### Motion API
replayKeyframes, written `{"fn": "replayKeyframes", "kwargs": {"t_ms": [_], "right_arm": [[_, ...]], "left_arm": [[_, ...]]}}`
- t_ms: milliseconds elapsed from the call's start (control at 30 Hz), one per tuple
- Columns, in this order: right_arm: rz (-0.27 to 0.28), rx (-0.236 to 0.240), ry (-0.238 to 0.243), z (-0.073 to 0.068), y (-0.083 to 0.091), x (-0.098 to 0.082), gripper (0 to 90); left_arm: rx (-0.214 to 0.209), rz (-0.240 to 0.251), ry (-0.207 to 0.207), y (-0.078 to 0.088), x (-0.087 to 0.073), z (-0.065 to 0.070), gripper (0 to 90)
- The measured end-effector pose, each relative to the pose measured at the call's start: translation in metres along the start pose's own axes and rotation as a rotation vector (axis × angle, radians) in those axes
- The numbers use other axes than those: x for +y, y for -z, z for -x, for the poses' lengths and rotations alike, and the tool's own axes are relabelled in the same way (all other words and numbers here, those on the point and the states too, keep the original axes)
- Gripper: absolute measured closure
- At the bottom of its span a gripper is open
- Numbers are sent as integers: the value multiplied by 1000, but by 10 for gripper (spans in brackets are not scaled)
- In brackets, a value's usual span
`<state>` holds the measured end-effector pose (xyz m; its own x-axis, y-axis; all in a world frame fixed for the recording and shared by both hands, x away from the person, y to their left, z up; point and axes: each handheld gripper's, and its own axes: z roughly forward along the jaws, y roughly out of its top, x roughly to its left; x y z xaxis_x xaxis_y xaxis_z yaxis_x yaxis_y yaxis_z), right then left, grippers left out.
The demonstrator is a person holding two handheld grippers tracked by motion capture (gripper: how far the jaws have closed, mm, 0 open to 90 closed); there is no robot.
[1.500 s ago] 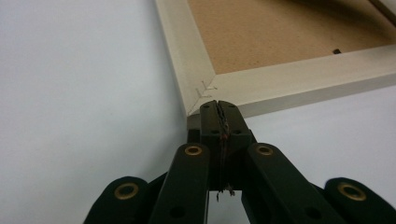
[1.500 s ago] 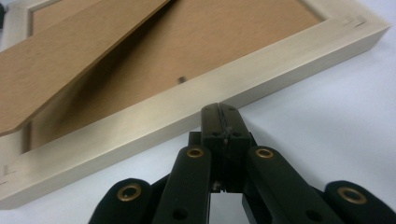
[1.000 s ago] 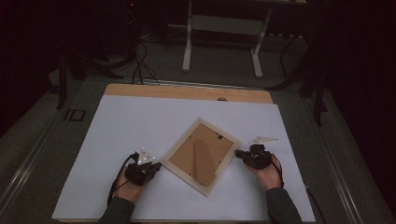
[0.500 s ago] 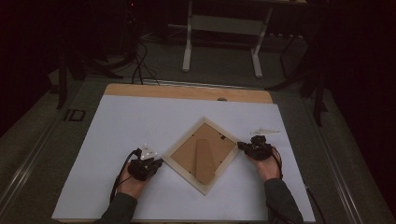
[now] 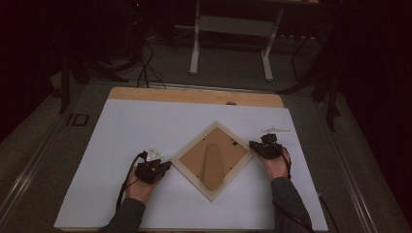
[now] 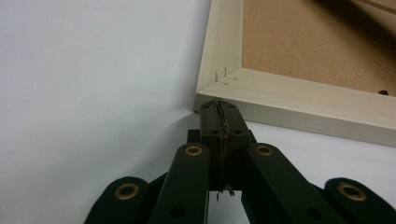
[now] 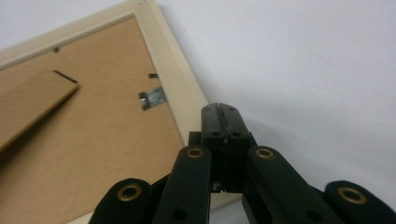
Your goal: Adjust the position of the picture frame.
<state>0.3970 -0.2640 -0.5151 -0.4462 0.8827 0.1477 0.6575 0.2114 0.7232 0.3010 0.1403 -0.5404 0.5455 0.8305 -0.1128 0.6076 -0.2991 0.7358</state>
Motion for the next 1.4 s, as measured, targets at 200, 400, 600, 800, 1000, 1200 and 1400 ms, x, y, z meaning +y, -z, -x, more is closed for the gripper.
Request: {"fn": "replayKeyframes", "kwargs": {"t_ms": [200, 400, 600, 800, 1000, 1200, 1400], "right_arm": [[16, -29, -45, 8, 0, -1, 900], [-1, -34, -62, 15, 2, -7, 900], [-9, -30, -65, 18, 4, -9, 900], [-32, -22, -78, 20, 3, -9, 900], [-42, -21, -82, 22, 1, -11, 900], [-56, -13, -78, 20, 0, -14, 900], [-57, -7, -72, 19, -1, -14, 900]], "left_arm": [[5, -7, -4, -2, 3, -1, 900], [12, -15, -1, -6, 8, 0, 900], [-3, -28, -23, -6, 8, 9, 900], [-20, -30, -35, -5, 6, 16, 900], [-21, -38, -54, -5, 6, 23, 900], [-26, -42, -64, -6, 7, 26, 900], [-26, -50, -62, -8, 10, 25, 900]]}}
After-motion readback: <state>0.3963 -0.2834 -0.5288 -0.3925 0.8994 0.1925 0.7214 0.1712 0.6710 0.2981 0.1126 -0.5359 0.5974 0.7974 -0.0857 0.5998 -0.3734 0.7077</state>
